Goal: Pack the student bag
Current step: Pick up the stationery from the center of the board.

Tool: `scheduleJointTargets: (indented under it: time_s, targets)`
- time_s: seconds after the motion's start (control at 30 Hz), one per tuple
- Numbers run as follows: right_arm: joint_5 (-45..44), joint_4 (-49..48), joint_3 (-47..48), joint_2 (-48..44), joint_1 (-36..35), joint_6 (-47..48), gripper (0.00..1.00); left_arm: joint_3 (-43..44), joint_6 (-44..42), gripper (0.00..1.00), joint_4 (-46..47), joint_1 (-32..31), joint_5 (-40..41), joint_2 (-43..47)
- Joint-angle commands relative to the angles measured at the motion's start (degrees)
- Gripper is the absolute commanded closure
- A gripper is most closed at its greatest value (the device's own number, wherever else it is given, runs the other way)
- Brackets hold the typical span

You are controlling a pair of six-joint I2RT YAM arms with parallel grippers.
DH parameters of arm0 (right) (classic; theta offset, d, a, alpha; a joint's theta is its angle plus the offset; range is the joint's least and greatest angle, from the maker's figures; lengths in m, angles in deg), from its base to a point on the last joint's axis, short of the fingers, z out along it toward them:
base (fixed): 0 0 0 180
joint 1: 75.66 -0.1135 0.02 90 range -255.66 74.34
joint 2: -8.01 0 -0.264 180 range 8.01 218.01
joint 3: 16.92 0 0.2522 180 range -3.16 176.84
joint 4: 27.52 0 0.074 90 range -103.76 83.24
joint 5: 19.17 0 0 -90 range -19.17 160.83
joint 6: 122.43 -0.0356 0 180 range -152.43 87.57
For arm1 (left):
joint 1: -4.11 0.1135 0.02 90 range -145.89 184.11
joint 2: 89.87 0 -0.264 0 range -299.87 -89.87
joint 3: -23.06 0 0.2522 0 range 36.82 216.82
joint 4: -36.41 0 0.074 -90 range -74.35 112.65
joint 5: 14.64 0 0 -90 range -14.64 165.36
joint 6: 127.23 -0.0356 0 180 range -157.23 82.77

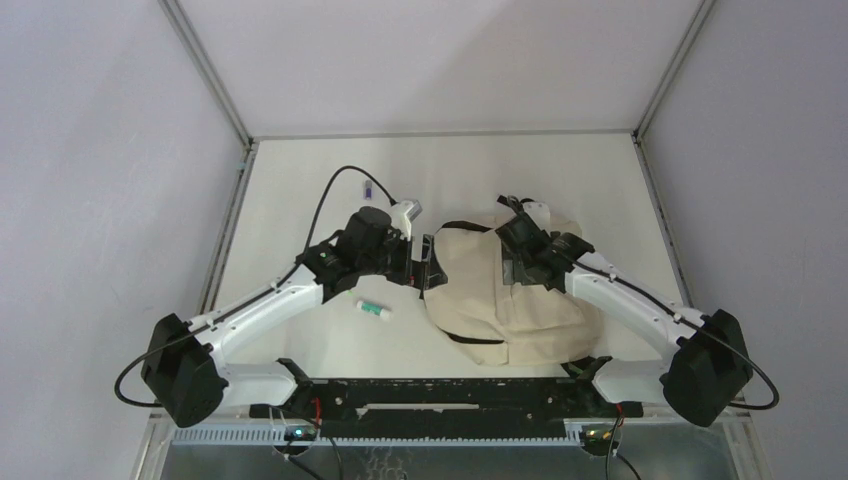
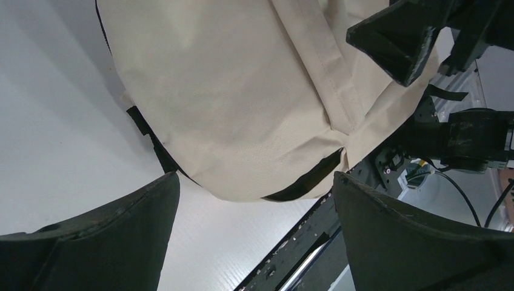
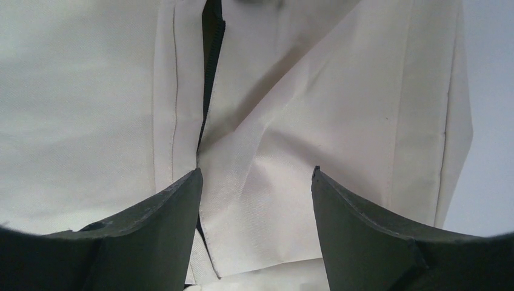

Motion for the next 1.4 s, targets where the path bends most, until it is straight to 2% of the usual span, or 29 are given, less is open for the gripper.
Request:
scheduleJointTargets:
  time_s: [0.0,0.2,0.47,0.63,0.77,0.87,1.03,1.37]
  targets:
    - [-0.33,-2.23,-0.60,-1.51,1.13,-1.08,0.25,3.88,0.40,0.00,1.99,-0.56,-1.30,-0.53]
    - [2.83,-5.25,-2.35,0.77,2.20,0.21,0.24,4.00,0.22,0.00,1.91,-0.67,-1.22,-0.41]
    - [5.24,-8.67,-1.74,3.87,-1.58,0.82,0.22,3.76,0.09,0.00,1.30,-0.68,-0.77,0.03]
    - [4.49,-8.82,-0.76,4.88,-2.08,2.06,0.19,3.73,0.18,0.00,1.30,-0.76,-0.72,-0.01]
    - [-0.64,-5.55,0.18,9.33,-2.24,1.58,0.21,4.01,0.23,0.00,1.32,-0.77,-0.74,-0.40]
    - [-4.65,-2.18,0.19,11.11,-1.94,0.56,0.23,3.92,0.12,0.00,1.29,-0.77,-0.74,-0.39]
    - [-6.45,-0.43,-0.16,9.20,-0.73,0.22,0.27,3.89,0.00,0.00,1.30,-0.77,-0.80,-0.40]
    - [-8.54,2.57,0.01,1.40,2.65,-0.26,0.47,4.58,-0.35,0.00,1.21,-0.83,-0.29,-1.11]
